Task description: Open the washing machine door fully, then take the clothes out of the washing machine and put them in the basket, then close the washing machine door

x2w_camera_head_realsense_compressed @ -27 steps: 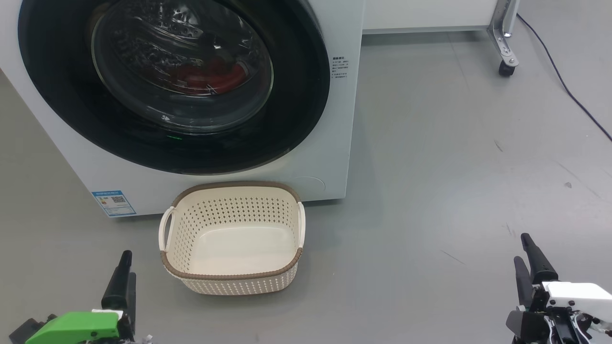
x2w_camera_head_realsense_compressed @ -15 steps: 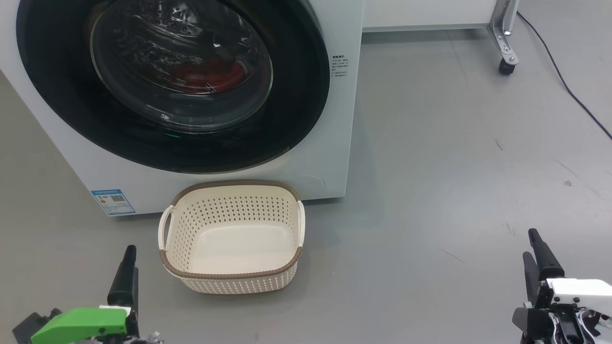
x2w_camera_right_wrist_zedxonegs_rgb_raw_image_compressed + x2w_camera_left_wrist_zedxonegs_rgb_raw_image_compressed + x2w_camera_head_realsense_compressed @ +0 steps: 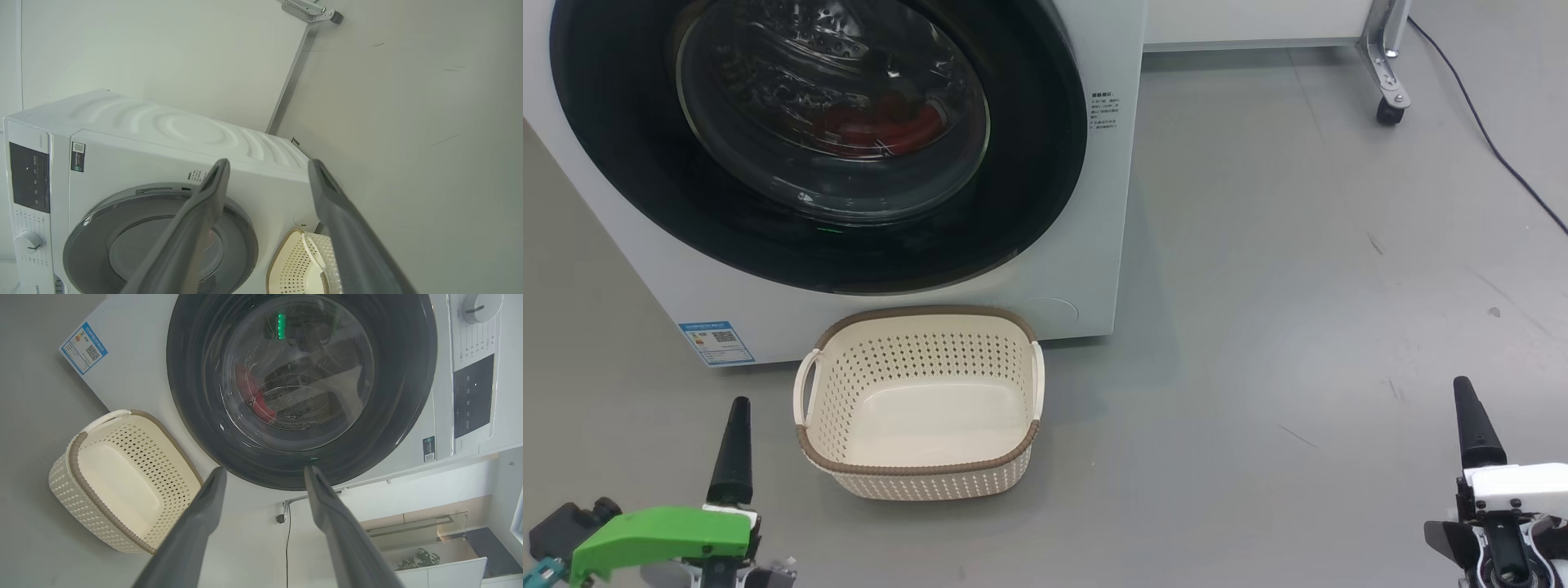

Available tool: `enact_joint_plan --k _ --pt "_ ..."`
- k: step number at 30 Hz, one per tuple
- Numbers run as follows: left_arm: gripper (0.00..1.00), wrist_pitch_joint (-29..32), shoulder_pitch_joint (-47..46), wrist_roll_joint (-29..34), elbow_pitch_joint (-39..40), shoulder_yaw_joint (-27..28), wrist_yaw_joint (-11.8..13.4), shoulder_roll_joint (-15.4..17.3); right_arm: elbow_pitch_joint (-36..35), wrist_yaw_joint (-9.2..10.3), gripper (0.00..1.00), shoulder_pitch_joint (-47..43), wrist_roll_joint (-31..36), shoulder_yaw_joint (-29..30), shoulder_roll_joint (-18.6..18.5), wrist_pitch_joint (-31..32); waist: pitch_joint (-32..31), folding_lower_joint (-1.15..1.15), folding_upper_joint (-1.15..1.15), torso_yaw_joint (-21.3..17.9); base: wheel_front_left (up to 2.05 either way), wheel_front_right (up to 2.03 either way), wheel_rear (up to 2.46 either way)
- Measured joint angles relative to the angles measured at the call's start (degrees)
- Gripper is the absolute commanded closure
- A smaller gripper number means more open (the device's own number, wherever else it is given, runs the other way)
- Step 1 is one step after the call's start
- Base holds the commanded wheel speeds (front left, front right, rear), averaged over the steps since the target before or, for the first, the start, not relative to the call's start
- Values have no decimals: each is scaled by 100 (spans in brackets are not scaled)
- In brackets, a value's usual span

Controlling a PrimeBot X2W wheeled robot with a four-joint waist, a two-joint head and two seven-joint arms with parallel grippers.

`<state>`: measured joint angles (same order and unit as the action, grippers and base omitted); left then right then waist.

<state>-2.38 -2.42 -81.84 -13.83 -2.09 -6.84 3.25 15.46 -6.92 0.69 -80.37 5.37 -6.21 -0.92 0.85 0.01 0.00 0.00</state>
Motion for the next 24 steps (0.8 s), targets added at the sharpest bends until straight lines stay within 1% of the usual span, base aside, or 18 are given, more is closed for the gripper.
enact_joint_plan --k 5,10,12,14,16,19,21,23,24 --pt "0 -81 -3 681 -3 -94 0 146 3 -1 0 3 578 -149 -188 -149 -4 0 0 4 0 0 0" --pt "0 -183 -31 1344 66 -92 71 155 11 10 0 25 1201 -344 -366 -283 -13 0 0 11 0 0 0" --pt "0 -224 -70 1569 101 -100 120 153 15 56 0 49 1428 -421 -410 -318 -17 0 0 14 0 0 0" --pt "0 -276 -91 1796 153 -116 141 151 22 59 0 59 1661 -503 -460 -380 -21 0 0 15 0 0 0" --pt "0 -321 -91 2084 174 -143 199 149 34 74 0 75 1829 -568 -474 -424 -26 0 0 16 0 0 0" --pt "0 -375 -90 2420 219 -183 252 136 46 149 0 123 2065 -657 -474 -487 -32 0 0 17 0 0 0" --pt "0 -381 -90 2493 234 -193 258 133 47 154 0 125 2170 -698 -485 -499 -34 0 0 17 0 0 0" --pt "0 -414 -90 2778 256 -247 263 134 60 162 0 126 2365 -779 -501 -548 -36 0 0 17 0 0 0" --pt "0 -445 -90 2851 271 -279 308 131 66 168 0 128 2476 -816 -517 -555 -37 0 0 18 0 0 0"
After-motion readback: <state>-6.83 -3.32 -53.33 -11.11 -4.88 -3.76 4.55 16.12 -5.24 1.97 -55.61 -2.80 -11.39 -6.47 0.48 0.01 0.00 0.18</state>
